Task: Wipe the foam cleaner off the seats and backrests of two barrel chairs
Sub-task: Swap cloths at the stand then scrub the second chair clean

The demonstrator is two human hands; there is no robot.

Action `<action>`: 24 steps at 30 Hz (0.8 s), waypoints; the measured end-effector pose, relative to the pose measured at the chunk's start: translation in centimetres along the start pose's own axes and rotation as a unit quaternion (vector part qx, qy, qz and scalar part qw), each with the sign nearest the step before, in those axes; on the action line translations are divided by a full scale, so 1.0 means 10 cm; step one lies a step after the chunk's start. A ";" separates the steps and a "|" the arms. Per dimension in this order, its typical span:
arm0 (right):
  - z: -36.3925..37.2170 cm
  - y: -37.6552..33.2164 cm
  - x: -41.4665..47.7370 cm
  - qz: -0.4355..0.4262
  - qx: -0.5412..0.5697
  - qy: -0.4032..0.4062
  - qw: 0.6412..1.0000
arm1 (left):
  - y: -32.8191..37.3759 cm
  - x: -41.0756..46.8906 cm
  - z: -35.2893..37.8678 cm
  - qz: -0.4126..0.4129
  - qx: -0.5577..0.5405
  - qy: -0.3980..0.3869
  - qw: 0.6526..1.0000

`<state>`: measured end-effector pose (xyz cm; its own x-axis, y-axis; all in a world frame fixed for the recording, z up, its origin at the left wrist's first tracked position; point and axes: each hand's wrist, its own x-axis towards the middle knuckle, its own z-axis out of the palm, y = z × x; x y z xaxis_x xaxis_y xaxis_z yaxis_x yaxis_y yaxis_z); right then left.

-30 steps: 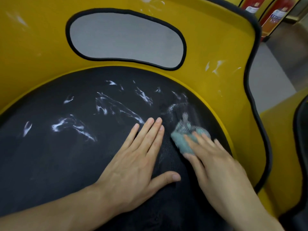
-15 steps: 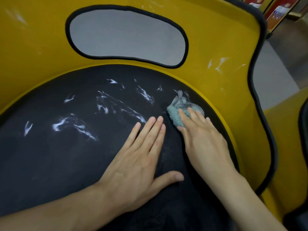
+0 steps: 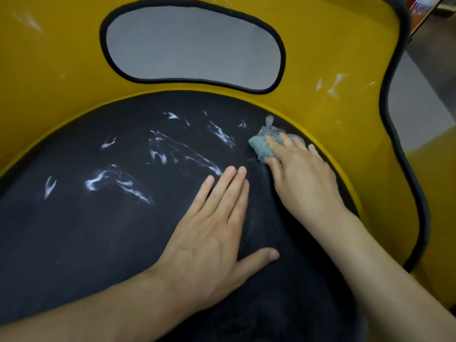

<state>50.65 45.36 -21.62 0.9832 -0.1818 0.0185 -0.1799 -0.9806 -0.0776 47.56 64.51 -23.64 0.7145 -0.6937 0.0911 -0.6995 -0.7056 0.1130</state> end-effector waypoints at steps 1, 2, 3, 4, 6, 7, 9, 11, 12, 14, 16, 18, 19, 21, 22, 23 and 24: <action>-0.01 0.00 -0.01 0.000 -0.002 0.001 1.000 | 0.00 -0.02 -0.02 0.002 0.007 -0.004 1.000; -0.03 0.01 -0.09 -0.003 -0.003 0.003 1.000 | 0.00 -0.06 -0.04 0.004 0.011 -0.008 1.000; -0.06 0.03 -0.24 -0.008 -0.005 0.006 1.000 | 0.02 -0.12 -0.04 0.006 0.014 -0.012 1.000; -0.09 0.05 -0.43 -0.015 -0.009 0.010 1.000 | 0.03 -0.19 -0.04 0.010 0.016 -0.016 1.000; -0.12 0.08 -0.83 -0.021 -0.019 -0.010 1.000 | 0.05 -0.32 0.01 0.020 0.021 -0.017 0.999; -0.12 0.09 -0.97 -0.022 -0.021 -0.019 0.999 | 0.04 -0.36 0.04 0.022 0.021 -0.015 0.999; -0.06 0.10 -1.01 -0.022 -0.019 -0.014 0.999 | 0.02 -0.38 0.09 0.023 0.024 -0.005 0.999; 0.00 0.06 -0.79 -0.028 -0.024 0.004 0.999 | 0.02 -0.35 0.10 0.026 0.025 0.001 0.999; 0.01 0.03 -0.60 -0.029 -0.026 0.011 0.999 | 0.02 -0.32 0.11 0.028 0.024 0.006 0.999; -0.02 -0.02 -0.15 -0.017 -0.019 0.009 1.000 | -0.01 -0.28 0.08 0.034 0.017 0.006 0.999; -0.05 -0.07 0.22 0.004 -0.002 0.008 1.000 | -0.10 -0.25 0.04 0.047 0.013 0.019 0.999; -0.06 -0.06 0.30 0.004 -0.007 0.021 1.000 | -0.19 -0.27 0.03 0.061 0.006 0.045 0.997; -0.07 -0.04 0.21 0.000 -0.010 0.024 1.000 | -0.21 -0.29 0.03 0.061 -0.001 0.063 0.996; -0.10 -0.03 -0.16 -0.023 -0.016 0.040 0.999 | -0.20 -0.29 0.06 0.048 -0.004 0.080 0.996; -0.08 -0.01 -0.38 -0.031 -0.025 0.045 0.998 | -0.18 -0.26 0.07 0.036 -0.002 0.076 0.996; -0.05 0.01 -0.59 -0.037 -0.032 0.045 0.998 | -0.15 -0.21 0.07 0.027 0.000 0.068 0.997; -0.01 0.03 -0.76 -0.041 -0.037 0.045 0.997 | -0.12 -0.15 0.06 0.020 0.001 0.059 0.998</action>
<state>43.15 46.47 -21.64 0.9884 -0.1037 0.1113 -0.1045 -0.9945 0.0015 47.34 66.34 -24.54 0.6827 -0.6997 0.2107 -0.7274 -0.6782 0.1044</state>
